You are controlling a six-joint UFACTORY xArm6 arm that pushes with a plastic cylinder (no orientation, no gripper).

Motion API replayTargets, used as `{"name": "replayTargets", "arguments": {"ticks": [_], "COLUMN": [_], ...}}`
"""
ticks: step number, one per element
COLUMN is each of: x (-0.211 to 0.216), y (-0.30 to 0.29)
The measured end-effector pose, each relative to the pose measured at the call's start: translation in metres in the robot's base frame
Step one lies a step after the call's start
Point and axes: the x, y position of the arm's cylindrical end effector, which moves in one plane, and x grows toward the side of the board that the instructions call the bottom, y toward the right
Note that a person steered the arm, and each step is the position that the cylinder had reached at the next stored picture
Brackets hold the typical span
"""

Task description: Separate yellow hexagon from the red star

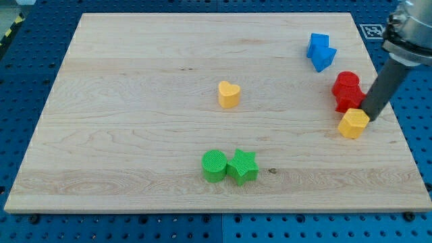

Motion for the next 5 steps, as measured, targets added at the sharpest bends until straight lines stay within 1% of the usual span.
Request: {"name": "replayTargets", "arguments": {"ticks": [2,3,5], "x": [0.031,0.036,0.032], "y": [0.008,-0.002,-0.008]}}
